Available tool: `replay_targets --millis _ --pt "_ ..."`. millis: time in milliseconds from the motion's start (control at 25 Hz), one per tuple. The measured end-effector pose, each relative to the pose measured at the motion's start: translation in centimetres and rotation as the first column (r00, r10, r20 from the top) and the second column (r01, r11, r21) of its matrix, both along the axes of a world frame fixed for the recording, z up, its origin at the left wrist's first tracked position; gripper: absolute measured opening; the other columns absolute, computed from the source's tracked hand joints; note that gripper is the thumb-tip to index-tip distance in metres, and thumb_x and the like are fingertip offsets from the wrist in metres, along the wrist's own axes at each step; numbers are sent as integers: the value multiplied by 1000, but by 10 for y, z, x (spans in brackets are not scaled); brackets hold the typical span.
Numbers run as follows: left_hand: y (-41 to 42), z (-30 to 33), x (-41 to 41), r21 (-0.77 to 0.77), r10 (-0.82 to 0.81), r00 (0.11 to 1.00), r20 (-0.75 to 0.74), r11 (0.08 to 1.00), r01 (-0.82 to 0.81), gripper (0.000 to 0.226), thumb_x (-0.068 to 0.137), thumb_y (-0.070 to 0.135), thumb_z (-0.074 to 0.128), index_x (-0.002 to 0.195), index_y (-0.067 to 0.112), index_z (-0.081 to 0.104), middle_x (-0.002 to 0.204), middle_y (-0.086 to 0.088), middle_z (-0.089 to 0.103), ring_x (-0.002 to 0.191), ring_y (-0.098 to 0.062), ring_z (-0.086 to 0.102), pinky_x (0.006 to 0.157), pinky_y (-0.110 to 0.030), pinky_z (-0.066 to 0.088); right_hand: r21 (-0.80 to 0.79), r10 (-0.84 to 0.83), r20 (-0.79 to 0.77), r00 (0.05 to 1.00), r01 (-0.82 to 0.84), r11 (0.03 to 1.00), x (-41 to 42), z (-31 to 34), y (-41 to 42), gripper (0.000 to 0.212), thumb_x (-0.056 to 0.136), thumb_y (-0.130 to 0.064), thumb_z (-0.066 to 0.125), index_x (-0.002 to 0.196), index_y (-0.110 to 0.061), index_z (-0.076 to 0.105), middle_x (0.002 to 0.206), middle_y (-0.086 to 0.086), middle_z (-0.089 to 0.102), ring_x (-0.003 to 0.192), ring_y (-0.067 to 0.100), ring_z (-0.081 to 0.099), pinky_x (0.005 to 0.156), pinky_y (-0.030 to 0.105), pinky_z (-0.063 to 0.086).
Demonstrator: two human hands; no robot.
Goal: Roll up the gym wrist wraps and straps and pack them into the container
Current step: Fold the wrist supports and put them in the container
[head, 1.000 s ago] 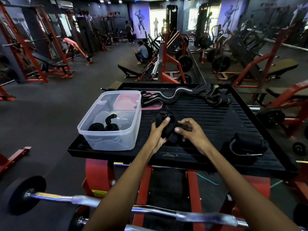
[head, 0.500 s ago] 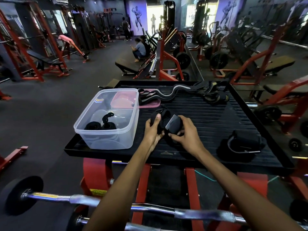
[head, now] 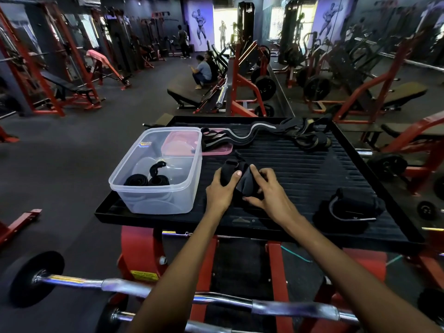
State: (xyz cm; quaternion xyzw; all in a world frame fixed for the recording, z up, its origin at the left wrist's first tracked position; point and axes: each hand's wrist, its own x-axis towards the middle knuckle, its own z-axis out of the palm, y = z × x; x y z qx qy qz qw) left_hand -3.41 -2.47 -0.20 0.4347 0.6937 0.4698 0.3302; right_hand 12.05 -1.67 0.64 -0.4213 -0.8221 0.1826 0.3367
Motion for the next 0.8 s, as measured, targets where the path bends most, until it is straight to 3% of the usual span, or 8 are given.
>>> replay_targets --millis 80,160,280,360,480,640,800 --pt "-1 3 2 -33 -25 998 -51 999 24 79 69 75 50 131 28 47 120 -21 58 113 -34 55 100 -45 44 191 -31 71 997 17 981 1 -6 1 84 72 -13 80 143 -8 36 121 15 46 89 16 46 81 27 49" --pt "-4 10 5 1 -47 998 -34 999 47 60 86 55 51 128 13 47 125 -16 46 118 -30 48 103 -35 37 234 -16 65 998 1 972 3 -7 1 85 69 -13 82 142 -8 39 116 14 48 90 13 46 78 25 47" --pt "-3 15 8 55 -34 999 26 998 33 40 94 34 47 117 1 48 128 -12 39 118 -25 45 96 -26 31 235 12 72 997 -28 972 4 -9 4 87 69 -13 82 143 -11 36 118 11 46 103 20 52 86 25 47" --pt "-4 15 9 84 -31 998 47 996 27 41 95 32 44 126 5 44 131 -13 45 122 -26 46 100 -29 33 238 30 103 994 -54 970 4 -10 5 89 69 -15 82 144 -11 35 121 11 45 106 21 51 88 22 42" --pt "-3 10 9 90 -50 999 0 995 50 47 96 37 39 141 27 33 135 -12 51 126 -29 46 108 -41 34 213 46 119 992 -71 974 5 -9 5 87 72 -19 80 145 -11 34 125 11 43 109 20 49 89 19 36" --pt "0 8 8 117 -48 994 -99 991 60 44 94 39 41 137 31 39 136 -10 52 128 -25 44 110 -40 33 135 89 109 990 -103 985 9 -7 7 85 77 -22 76 147 -14 29 126 7 39 114 15 44 94 11 28" --pt "-2 5 5 170 -136 967 -214 970 174 50 89 42 54 136 28 43 135 -3 51 127 -17 46 104 -29 35 72 55 88 995 -61 996 11 -12 11 83 81 -23 72 149 -15 24 124 9 38 109 18 48 90 15 32"
